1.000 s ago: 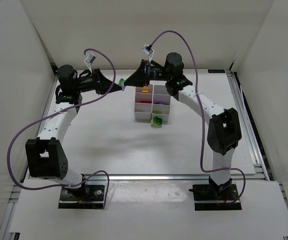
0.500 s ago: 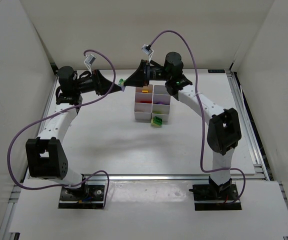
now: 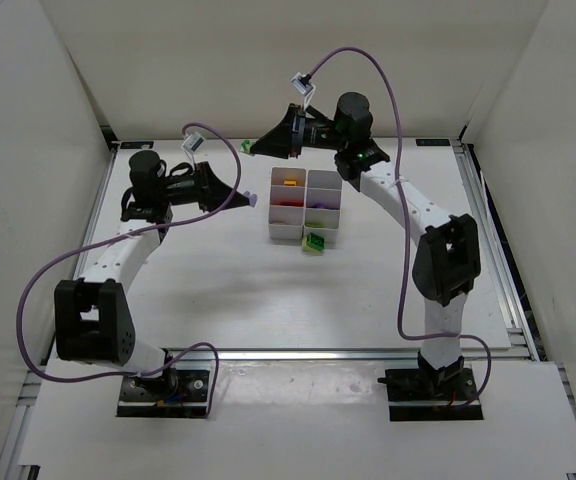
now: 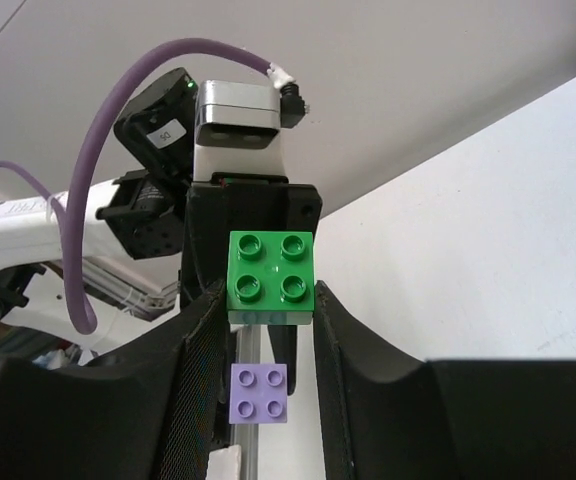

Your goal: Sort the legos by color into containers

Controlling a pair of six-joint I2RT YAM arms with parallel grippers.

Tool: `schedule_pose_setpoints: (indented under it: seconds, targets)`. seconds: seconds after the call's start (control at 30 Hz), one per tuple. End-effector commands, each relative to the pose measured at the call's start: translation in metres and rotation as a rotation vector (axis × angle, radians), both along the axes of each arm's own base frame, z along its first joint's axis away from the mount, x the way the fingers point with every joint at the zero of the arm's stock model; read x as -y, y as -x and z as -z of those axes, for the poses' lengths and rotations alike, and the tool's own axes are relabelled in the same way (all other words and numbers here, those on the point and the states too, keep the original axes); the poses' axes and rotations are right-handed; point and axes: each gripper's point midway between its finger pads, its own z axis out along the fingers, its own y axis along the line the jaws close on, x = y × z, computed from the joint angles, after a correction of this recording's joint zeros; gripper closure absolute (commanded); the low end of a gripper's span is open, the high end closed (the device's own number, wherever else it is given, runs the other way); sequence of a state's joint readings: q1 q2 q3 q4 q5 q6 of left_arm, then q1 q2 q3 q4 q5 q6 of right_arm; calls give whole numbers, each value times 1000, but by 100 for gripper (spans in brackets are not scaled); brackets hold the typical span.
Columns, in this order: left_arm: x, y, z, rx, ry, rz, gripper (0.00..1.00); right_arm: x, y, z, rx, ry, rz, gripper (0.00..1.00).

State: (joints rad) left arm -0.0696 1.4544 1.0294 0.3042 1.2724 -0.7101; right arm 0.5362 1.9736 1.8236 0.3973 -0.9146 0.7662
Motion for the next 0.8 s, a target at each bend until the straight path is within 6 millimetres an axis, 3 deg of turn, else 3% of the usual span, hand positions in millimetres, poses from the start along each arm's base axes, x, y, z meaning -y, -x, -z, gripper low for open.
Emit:
schedule_pose_setpoints:
  seconds: [0.0, 0.07, 0.1, 0.17, 0.23, 0.3, 0.37, 0.4, 0.47, 0.5, 0.67, 0.77]
  targets:
    - [-2, 16, -24, 116, -2, 24, 90, 13, 1, -20, 67, -25, 39, 100]
    - [-5, 11, -26, 119, -5, -4, 90, 24, -5, -16, 81, -9, 80, 100]
    - [-9, 7, -27, 125, -8, -25, 90, 34, -13, 0, 41, 24, 112, 100]
    - [-14, 3, -29, 123, -13, -52, 90, 50, -16, 0, 73, 42, 153, 100]
    - [-20, -1, -33, 139, -23, -86, 90, 69, -28, 17, 41, 91, 223, 100]
    - [-22, -6, -30, 107, -37, -125, 90, 85, -33, 17, 69, 111, 277, 100]
    - [-35, -21, -33, 126, -68, -217, 90, 103, -41, 35, 34, 168, 332, 100]
    - [-37, -22, -29, 94, -87, -241, 90, 109, -38, 32, 101, 182, 333, 100]
    - [-48, -37, -27, 125, -154, -350, 90, 116, -27, 51, 94, 277, 315, 100]
    - [-51, -37, -20, 95, -193, -384, 90, 119, -22, 52, 186, 304, 301, 100]
    - [-68, -47, -15, 148, -323, -488, 90, 125, 23, 104, 228, 456, 191, 100]
    - [-72, -50, -7, 108, -346, -510, 90, 129, 39, 120, 293, 515, 161, 100]
